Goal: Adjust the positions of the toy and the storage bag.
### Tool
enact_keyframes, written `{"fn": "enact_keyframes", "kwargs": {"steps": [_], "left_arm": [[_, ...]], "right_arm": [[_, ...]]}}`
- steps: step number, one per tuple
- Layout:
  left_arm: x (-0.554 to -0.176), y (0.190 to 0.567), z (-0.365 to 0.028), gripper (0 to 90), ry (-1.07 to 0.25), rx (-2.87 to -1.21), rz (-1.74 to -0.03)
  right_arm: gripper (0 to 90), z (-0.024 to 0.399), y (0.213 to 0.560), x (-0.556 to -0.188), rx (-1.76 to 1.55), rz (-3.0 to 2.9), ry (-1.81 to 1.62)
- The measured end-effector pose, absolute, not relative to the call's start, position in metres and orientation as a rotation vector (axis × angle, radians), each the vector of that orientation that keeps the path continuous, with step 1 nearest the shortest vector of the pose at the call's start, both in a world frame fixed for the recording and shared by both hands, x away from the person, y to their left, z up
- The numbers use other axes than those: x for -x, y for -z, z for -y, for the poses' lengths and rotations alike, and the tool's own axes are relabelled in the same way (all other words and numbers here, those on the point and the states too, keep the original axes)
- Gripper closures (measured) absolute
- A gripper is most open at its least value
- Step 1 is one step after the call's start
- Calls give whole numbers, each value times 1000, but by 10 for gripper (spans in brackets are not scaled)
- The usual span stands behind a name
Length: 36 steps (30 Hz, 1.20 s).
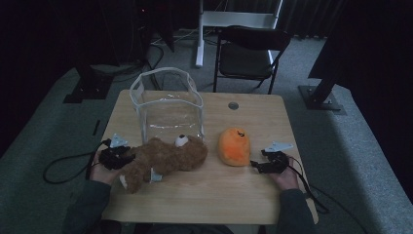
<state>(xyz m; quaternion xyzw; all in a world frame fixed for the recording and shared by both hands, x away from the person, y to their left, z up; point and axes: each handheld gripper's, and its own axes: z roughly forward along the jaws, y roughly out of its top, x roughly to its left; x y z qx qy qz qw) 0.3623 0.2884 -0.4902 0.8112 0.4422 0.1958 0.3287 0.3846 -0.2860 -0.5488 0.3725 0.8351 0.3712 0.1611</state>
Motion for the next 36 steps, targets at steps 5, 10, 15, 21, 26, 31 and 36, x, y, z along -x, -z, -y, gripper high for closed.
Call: {"fn": "enact_keyframes", "kwargs": {"steps": [5,10,15,21,26,31,36], "left_arm": [[-360,492,-276,530,-481,-2109,-1075],[-355,484,-274,491,-466,-2087,-1028],[-352,475,-286,475,-454,-2024,-1043],[-363,466,-302,446,-513,-1956,-1120],[-380,469,-305,444,-518,-1912,-1161],[-386,471,-301,428,-500,-1900,-1148],[-392,475,-296,409,-484,-1895,-1142]], "right_arm": [[248,286,549,-385,-1065,-2384,-1060],[294,285,547,-385,-1081,-2377,-1056],[360,285,537,-386,-1094,-2327,-1074],[448,286,524,-398,-1135,-2280,-1056],[495,281,517,-415,-1152,-2270,-1074],[522,278,508,-436,-1188,-2234,-1113],[530,266,500,-463,-1207,-2231,-1159]]}}
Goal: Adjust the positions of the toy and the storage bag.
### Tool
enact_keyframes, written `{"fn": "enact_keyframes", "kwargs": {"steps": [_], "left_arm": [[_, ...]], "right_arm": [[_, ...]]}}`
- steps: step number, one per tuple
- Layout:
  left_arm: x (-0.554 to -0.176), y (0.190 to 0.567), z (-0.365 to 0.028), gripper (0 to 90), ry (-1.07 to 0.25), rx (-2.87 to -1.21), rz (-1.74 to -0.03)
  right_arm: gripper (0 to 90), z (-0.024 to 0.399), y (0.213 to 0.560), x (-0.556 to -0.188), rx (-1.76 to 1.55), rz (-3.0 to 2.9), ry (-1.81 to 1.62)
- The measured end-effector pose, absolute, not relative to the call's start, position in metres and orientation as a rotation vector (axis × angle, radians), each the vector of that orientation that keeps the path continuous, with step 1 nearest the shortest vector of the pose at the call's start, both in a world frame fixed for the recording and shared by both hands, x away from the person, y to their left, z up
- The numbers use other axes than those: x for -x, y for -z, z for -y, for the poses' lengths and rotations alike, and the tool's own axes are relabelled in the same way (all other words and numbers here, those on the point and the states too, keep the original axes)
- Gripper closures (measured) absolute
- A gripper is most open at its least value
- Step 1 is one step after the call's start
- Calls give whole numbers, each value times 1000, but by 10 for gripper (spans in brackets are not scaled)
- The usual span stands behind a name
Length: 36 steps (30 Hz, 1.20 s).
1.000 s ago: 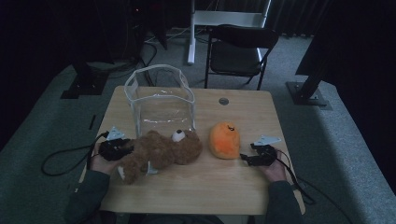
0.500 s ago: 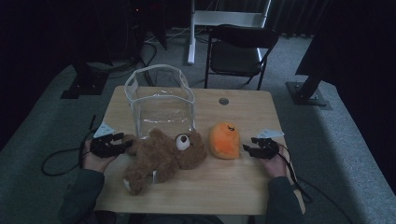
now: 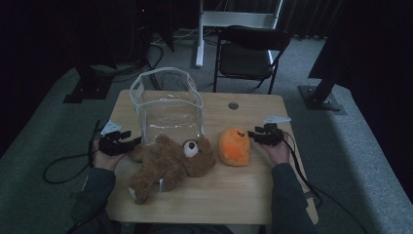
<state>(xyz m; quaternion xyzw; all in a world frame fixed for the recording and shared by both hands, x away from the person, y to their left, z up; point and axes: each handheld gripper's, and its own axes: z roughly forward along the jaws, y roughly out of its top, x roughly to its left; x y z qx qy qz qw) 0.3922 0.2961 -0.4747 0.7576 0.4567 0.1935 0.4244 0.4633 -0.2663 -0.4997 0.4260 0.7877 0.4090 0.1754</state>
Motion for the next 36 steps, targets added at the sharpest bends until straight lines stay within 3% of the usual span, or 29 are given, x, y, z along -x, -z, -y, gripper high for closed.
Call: {"fn": "enact_keyframes", "kwargs": {"steps": [12,21,25,36], "left_arm": [[-404,474,-278,388,-478,-1896,-1107],[-415,474,-267,502,-478,-1931,-1121],[-418,474,-263,548,-481,-1941,-1129],[-425,471,-260,690,-505,-1936,-1177]], "right_arm": [[528,217,467,-487,-1095,-2267,-1366],[525,167,444,-483,-882,-2342,-1454],[593,153,440,-481,-824,-2387,-1515],[618,120,429,-478,-713,-2439,-1554]]}}
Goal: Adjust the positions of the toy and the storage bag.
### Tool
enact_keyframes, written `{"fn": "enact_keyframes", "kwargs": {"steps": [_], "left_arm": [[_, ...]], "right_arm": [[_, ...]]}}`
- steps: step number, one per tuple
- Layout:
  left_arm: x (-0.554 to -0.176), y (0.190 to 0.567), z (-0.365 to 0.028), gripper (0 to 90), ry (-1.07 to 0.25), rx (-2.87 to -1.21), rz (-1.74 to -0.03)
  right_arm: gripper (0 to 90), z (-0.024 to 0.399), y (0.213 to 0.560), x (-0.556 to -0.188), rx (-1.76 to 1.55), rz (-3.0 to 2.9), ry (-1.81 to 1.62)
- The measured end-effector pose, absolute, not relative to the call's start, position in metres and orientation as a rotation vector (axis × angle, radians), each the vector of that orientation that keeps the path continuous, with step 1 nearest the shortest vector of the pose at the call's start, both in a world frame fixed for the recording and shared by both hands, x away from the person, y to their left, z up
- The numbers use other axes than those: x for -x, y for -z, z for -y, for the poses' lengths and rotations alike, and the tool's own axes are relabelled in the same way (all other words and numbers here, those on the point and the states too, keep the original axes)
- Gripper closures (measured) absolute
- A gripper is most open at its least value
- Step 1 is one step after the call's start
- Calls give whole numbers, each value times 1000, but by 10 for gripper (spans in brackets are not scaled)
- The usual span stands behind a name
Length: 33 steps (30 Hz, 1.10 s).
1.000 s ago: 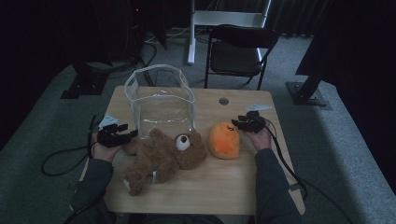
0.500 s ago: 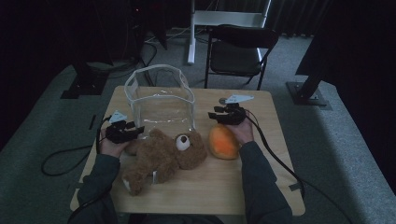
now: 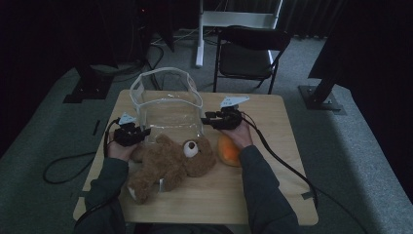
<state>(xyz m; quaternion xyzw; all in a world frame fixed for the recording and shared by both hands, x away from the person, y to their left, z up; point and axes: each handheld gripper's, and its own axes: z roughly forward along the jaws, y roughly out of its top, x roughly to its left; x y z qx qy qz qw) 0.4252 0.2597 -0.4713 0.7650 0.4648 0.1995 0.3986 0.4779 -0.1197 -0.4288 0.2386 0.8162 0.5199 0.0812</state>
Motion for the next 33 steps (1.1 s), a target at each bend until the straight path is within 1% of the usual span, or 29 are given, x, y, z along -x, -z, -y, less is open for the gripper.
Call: {"fn": "enact_keyframes", "kwargs": {"steps": [1,3,4,5,6,7,8,9,12,22,26,33], "left_arm": [[-426,471,-259,735,-508,-1938,-1184],[-428,471,-259,769,-512,-1946,-1189],[-428,471,-259,788,-512,-1946,-1189],[-428,470,-259,788,-510,-1948,-1189],[-429,470,-258,808,-511,-1951,-1192],[-429,470,-257,844,-517,-1953,-1192],[-430,470,-256,844,-523,-1960,-1189],[-430,469,-253,854,-530,-1977,-1181],[-430,468,-250,864,-527,-1991,-1169],[-425,466,-228,869,-488,-2075,-1064],[-421,465,-221,869,-481,-2100,-1031],[-414,466,-217,869,-475,-2104,-1000]], "right_arm": [[641,115,430,-479,-715,-2446,-1547],[677,112,431,-480,-709,-2452,-1528],[677,112,431,-480,-709,-2452,-1528],[695,111,431,-481,-708,-2456,-1519],[721,109,431,-481,-712,-2455,-1509],[785,108,432,-481,-712,-2452,-1473],[785,108,432,-481,-712,-2452,-1473],[834,107,432,-481,-705,-2445,-1458],[854,109,430,-478,-704,-2437,-1414],[857,131,428,-467,-709,-2435,-1388],[856,142,428,-456,-700,-2432,-1382],[855,149,428,-438,-667,-2433,-1366]]}}
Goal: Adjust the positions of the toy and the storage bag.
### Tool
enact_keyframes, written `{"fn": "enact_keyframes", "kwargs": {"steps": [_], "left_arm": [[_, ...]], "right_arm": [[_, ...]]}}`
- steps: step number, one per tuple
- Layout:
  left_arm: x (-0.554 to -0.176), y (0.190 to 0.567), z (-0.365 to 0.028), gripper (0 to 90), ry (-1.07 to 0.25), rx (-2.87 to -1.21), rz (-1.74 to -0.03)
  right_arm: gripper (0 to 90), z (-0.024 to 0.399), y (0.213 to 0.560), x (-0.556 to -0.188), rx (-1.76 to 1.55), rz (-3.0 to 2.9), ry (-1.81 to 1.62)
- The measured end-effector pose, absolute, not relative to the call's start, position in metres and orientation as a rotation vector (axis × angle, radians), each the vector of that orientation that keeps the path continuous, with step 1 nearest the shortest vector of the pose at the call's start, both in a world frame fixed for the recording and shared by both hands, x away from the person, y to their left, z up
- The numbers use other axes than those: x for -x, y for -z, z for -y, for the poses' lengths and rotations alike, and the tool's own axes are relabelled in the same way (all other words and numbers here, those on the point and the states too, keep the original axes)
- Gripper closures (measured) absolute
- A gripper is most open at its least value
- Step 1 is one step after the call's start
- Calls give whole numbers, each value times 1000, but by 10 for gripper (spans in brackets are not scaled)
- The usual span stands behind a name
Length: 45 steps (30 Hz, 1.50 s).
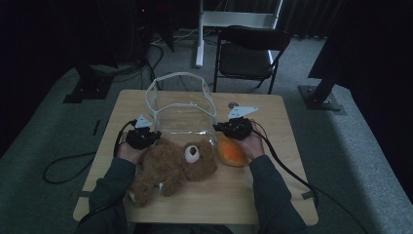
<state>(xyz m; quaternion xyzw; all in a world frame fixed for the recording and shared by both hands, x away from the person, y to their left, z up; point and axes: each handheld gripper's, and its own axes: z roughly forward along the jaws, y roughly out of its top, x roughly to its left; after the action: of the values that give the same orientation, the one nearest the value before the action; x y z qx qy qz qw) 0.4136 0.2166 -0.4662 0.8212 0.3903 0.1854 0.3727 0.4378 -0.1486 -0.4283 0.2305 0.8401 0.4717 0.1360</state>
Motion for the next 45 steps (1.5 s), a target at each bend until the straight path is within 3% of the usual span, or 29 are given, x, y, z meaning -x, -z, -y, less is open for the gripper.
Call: {"fn": "enact_keyframes", "kwargs": {"steps": [26,27,28,29,38,45], "left_arm": [[-403,470,-206,863,-413,-2099,-925],[-403,470,-207,862,-408,-2097,-925],[-404,470,-208,862,-404,-2097,-922],[-404,471,-209,858,-395,-2091,-921],[-405,474,-212,844,-385,-2089,-929],[-406,474,-211,844,-380,-2094,-927]], "right_arm": [[845,163,432,-389,-617,-2423,-1386],[782,165,432,-390,-620,-2421,-1399],[782,165,432,-390,-620,-2421,-1399],[699,166,434,-392,-625,-2419,-1383],[518,177,439,-397,-647,-2425,-1348],[534,202,440,-399,-690,-2394,-1322]]}}
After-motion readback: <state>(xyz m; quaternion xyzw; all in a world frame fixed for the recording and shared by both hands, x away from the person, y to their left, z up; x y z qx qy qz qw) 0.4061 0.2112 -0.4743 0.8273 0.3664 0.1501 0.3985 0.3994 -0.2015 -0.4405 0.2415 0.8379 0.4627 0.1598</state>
